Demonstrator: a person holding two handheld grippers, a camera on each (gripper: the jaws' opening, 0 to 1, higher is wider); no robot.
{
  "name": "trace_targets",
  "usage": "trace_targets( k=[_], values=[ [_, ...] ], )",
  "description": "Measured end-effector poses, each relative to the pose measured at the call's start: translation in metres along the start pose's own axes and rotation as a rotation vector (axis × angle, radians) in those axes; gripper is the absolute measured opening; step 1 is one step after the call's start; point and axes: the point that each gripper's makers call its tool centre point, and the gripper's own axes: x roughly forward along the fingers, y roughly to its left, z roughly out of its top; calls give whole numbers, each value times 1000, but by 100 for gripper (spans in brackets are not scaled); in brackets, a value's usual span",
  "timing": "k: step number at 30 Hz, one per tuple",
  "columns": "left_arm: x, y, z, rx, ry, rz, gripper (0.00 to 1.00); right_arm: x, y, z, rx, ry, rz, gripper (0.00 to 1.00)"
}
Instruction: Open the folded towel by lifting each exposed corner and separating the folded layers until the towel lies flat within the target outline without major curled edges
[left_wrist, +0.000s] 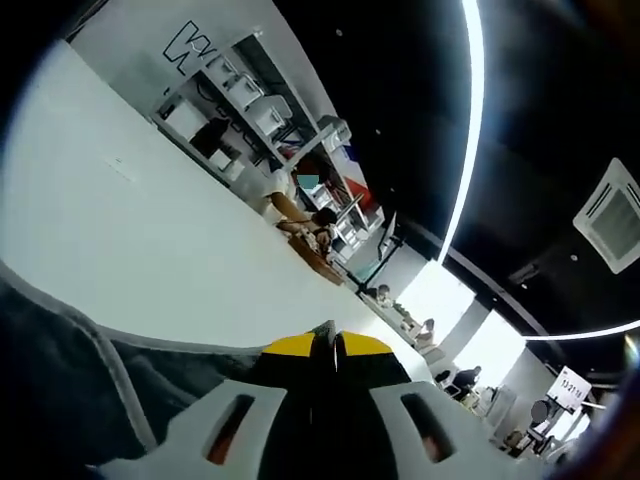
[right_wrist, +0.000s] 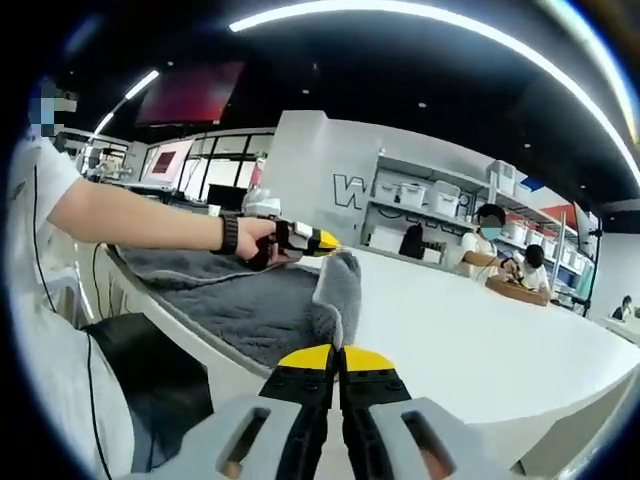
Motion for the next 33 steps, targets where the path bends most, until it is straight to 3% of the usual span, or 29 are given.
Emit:
trace_targets(
  k=[11, 15, 19, 23, 33],
  values=[
    [-3, -8, -3, 27, 21, -13, 8, 3, 3, -1, -16, 15, 31, 0],
    [-3, -23, -2, 43, 20, -53, 8, 5, 6, 1, -19, 18, 39, 3],
    [-4, -35, -2, 94, 34, -73, 8, 8, 7, 4, -27, 17, 41, 6],
    [-13, -55, -6, 128, 49, -146, 10, 11, 8, 6, -30, 11, 47, 7],
    [-24, -70, -16, 269, 86, -175, 10, 17, 3, 15, -28, -11, 31, 6]
  ],
)
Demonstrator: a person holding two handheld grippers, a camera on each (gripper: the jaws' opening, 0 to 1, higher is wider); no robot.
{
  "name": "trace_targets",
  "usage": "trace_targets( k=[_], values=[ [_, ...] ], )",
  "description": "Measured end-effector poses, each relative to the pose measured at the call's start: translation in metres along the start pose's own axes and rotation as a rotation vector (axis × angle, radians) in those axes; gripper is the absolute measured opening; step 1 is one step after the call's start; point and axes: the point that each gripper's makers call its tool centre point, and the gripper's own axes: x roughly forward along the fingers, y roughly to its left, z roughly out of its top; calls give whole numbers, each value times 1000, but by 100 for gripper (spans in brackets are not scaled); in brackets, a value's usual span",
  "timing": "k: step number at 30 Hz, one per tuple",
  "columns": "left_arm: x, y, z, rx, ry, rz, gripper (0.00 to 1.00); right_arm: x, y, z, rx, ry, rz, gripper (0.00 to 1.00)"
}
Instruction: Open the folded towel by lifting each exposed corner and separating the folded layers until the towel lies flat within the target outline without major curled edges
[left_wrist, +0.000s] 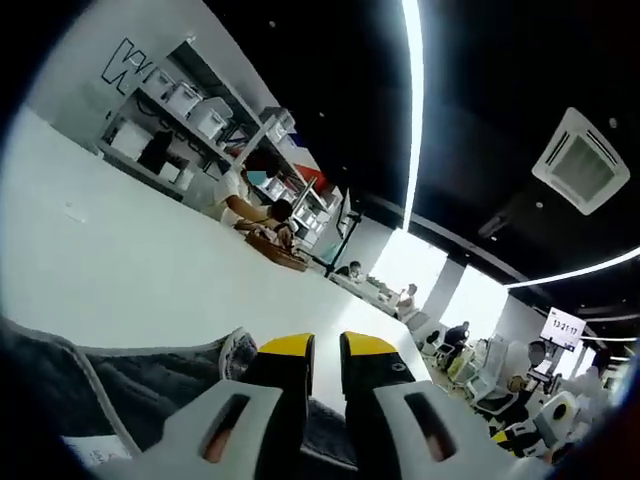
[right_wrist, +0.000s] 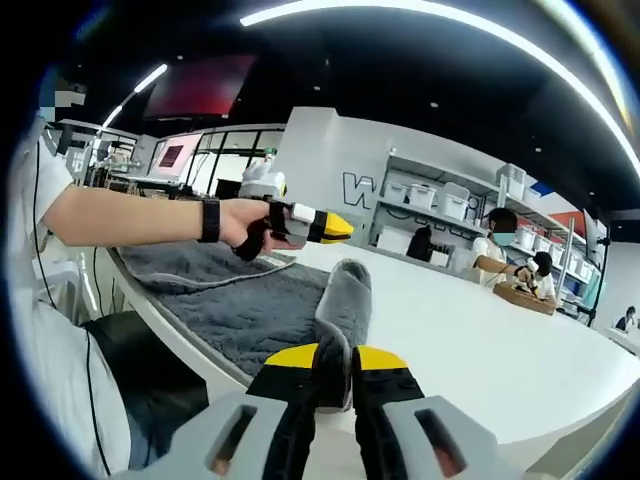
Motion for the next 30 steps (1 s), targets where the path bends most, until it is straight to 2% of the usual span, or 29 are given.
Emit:
trace_targets(
  k=[1, 2, 4, 5, 8, 14, 17, 19, 20, 24, 25, 27, 30],
  values=[
    [0, -1, -1, 6, 5, -4, 10, 1, 0, 1, -1, 5, 4, 6],
    [0, -4, -7, 23, 43, -17, 11, 2, 0, 1, -2, 6, 5, 6],
    [-4, -13, -12, 28, 49, -10, 11, 5, 2, 5, -19, 4, 11, 6],
    [-5, -20, -13, 67, 52, -45, 12, 7, 3, 7, -24, 5, 12, 6],
    [-7, -21, -18, 90, 90, -32, 12, 14, 6, 9, -48, 16, 26, 7],
    [-19, -37, -23, 137, 102, -55, 14, 26, 9, -2, -79, 74, 51, 10],
    [-23, -42, -22, 142, 95, -78, 14, 26, 9, -2, -90, 69, 50, 1],
    [-25, -44, -24, 143, 99, -80, 14, 25, 8, -1, -91, 62, 47, 0],
    [-29, -47, -29, 177, 113, -74, 14, 26, 6, 2, -83, 44, 40, 0],
    [-34, -60, -37, 163, 113, -107, 14, 24, -1, 0, -63, 46, 14, 0],
    [-36, -62, -39, 207, 120, -112, 14, 23, -3, 2, -55, 33, 6, 0],
    [-33, -58, -38, 209, 124, -110, 15, 22, -5, 1, -49, 32, 0, 0],
    [-32, -53, -37, 208, 131, -118, 15, 18, -16, -5, -38, 40, -47, 0]
  ],
)
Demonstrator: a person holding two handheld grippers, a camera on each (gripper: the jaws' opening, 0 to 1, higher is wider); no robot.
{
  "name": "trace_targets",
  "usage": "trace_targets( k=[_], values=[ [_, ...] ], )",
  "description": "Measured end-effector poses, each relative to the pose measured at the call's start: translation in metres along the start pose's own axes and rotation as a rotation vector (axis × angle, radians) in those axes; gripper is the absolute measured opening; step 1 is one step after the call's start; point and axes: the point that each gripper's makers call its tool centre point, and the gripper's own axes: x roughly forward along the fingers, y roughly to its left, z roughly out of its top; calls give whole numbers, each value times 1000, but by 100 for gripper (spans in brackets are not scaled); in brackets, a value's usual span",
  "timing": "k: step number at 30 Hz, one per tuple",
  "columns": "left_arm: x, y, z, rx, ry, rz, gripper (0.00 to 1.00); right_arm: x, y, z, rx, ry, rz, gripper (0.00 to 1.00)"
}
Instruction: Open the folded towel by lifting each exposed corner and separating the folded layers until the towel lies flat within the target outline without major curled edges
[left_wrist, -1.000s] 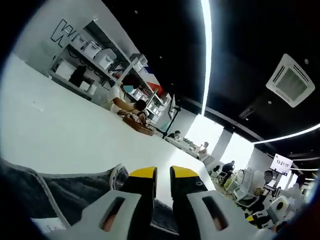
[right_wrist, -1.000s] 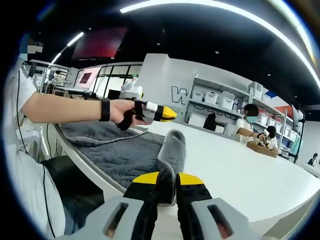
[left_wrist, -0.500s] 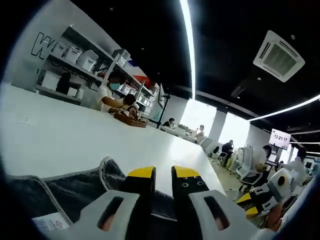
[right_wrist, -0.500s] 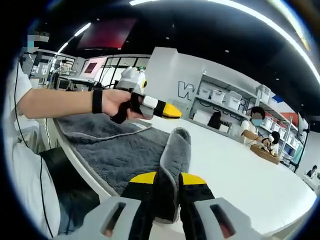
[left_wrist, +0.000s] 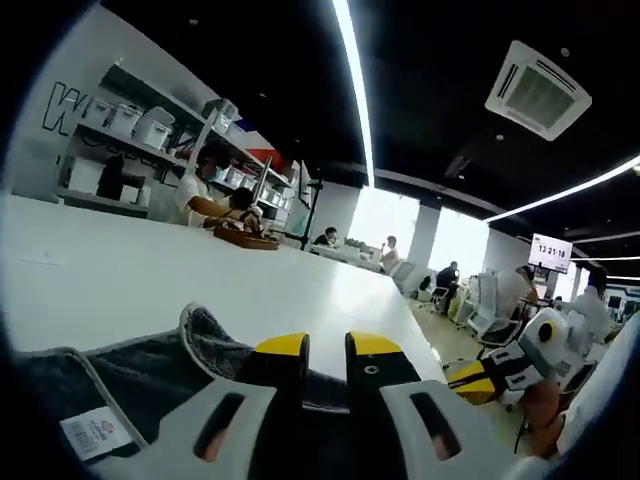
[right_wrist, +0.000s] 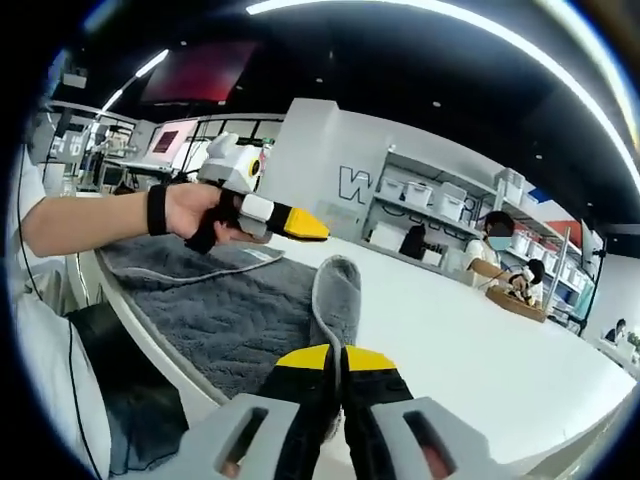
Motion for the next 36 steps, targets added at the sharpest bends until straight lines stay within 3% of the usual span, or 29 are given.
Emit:
trace_targets(
  k=[6, 16, 26, 36],
  values=[
    [-5, -5, -2, 2, -9, -12, 15, -5, -23, -16, 44, 15, -95, 0],
    [-11, -5, -3, 15, -13, -10, 15, -4, -28, -29, 81, 44, -134, 0],
    [-20, -3, 0, 18, -33, -3, 15, -15, -36, -38, 152, 31, -198, 0],
    [-22, -5, -2, 22, -35, -2, 15, -19, -46, -45, 153, 66, -245, 4]
  ],
)
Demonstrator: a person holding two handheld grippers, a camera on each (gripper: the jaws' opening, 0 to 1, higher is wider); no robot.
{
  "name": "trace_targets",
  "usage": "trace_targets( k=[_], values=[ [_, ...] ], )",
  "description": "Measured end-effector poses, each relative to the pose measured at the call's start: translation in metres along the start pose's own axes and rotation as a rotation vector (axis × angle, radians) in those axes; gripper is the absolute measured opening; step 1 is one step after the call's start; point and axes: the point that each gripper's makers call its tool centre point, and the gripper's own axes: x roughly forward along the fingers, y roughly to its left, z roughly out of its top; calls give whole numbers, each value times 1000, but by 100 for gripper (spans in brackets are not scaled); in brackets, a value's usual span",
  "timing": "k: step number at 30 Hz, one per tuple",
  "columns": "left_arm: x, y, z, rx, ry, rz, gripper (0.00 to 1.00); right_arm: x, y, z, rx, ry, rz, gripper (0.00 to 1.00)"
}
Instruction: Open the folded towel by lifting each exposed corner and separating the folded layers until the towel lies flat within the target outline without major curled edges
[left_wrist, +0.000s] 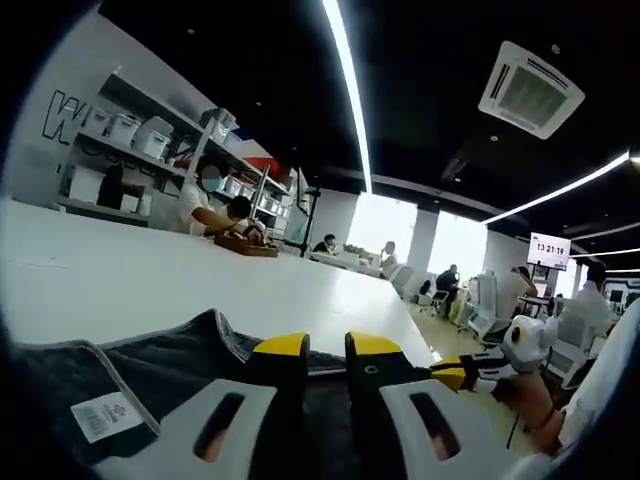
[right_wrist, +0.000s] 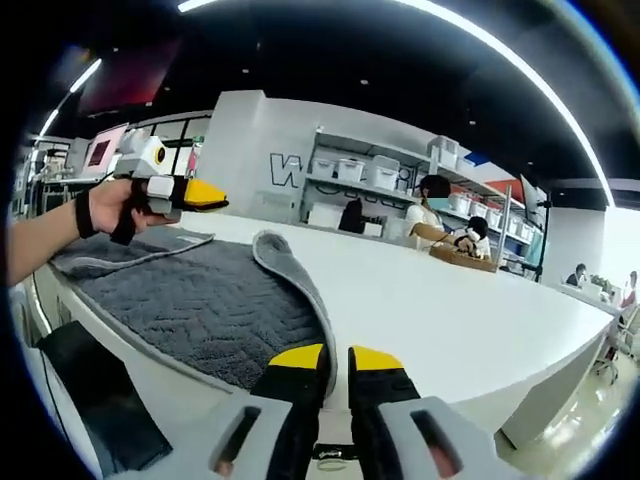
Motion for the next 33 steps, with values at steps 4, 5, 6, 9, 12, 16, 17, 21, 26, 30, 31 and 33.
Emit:
trace_targets(
  k=[4, 5, 6, 9, 12, 16, 17, 21, 26, 30, 31, 33],
  values=[
    [-2, 1, 0, 3, -3, 5, 15, 1, 2, 0, -1, 2, 19, 3],
    [-3, 0, 0, 4, -3, 2, 15, 1, 2, 0, -15, 5, 20, 3],
    [-4, 0, 0, 6, -5, 3, 15, 1, 2, 1, -19, 4, 17, 3],
    [-6, 0, 0, 13, -3, 2, 15, 3, 1, 1, -28, 9, 18, 3],
    [-9, 0, -1, 22, 0, 6, 16, 6, 2, 1, -47, 19, 31, 3],
    [-13, -3, 1, 28, -11, -1, 16, 13, 2, 3, -87, 34, 32, 3],
    [-13, -3, 1, 28, -10, -4, 16, 14, 2, 3, -93, 40, 34, 3],
    [-15, -2, 1, 50, 5, -4, 17, 19, 4, 9, -122, 42, 41, 3],
    [-19, -2, -2, 62, 26, -11, 19, 23, 10, 17, -143, 31, 62, 3],
    [-21, -2, -3, 91, 41, -8, 20, 26, 16, 26, -167, 20, 76, 4],
    [-23, -2, -3, 101, 37, -12, 21, 28, 17, 29, -167, 20, 86, 4],
    [-24, -2, -3, 114, 39, -9, 23, 31, 21, 33, -181, 19, 94, 4]
  ],
)
